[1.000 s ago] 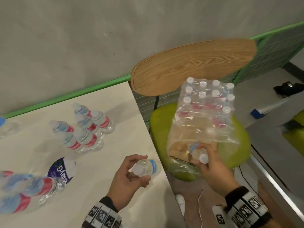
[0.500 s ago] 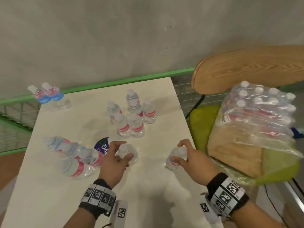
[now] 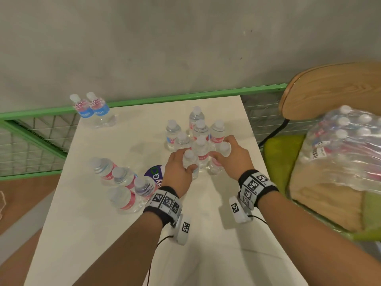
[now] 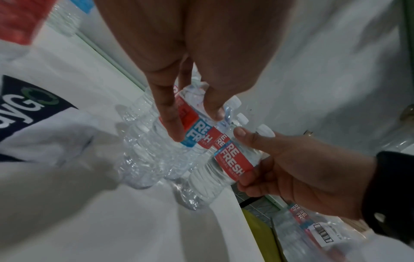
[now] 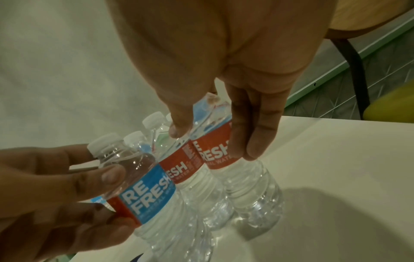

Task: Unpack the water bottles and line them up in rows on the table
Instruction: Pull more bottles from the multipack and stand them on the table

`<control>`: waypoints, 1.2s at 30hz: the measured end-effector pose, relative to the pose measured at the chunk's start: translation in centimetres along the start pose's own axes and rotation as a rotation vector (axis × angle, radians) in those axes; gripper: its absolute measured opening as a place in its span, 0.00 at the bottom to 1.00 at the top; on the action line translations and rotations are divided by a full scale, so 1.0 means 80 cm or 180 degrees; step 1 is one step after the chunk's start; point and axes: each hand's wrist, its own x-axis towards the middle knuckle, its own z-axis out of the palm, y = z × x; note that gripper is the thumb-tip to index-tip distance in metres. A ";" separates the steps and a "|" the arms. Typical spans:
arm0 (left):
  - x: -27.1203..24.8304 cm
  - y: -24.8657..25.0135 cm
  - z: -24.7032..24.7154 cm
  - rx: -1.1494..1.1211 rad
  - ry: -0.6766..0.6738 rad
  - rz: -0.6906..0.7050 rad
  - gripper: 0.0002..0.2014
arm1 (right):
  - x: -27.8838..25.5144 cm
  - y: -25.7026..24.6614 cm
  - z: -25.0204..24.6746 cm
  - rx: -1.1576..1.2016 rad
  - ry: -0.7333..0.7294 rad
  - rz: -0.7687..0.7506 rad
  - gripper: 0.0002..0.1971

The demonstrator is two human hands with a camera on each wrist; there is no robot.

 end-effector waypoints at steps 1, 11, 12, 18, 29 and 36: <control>0.003 0.000 0.000 -0.0026 0.0008 0.0009 0.24 | 0.004 -0.003 0.003 0.0019 0.0039 0.0021 0.20; 0.016 -0.002 -0.002 0.0109 -0.0053 0.0158 0.27 | 0.008 -0.004 0.000 -0.0570 -0.0037 -0.0005 0.33; 0.017 -0.003 -0.004 0.0166 -0.0072 0.0196 0.28 | 0.007 -0.004 -0.003 -0.0690 0.0007 -0.0074 0.34; 0.013 -0.011 -0.010 0.0407 0.0071 0.0525 0.32 | -0.001 -0.010 -0.004 -0.0605 0.0018 -0.0461 0.26; 0.021 0.002 -0.001 0.0189 0.0303 0.0274 0.28 | 0.008 -0.013 0.005 -0.0418 0.0125 -0.0276 0.27; -0.004 -0.005 -0.002 -0.0200 0.0426 0.0339 0.35 | -0.024 0.016 -0.025 -0.0045 -0.0047 -0.0220 0.33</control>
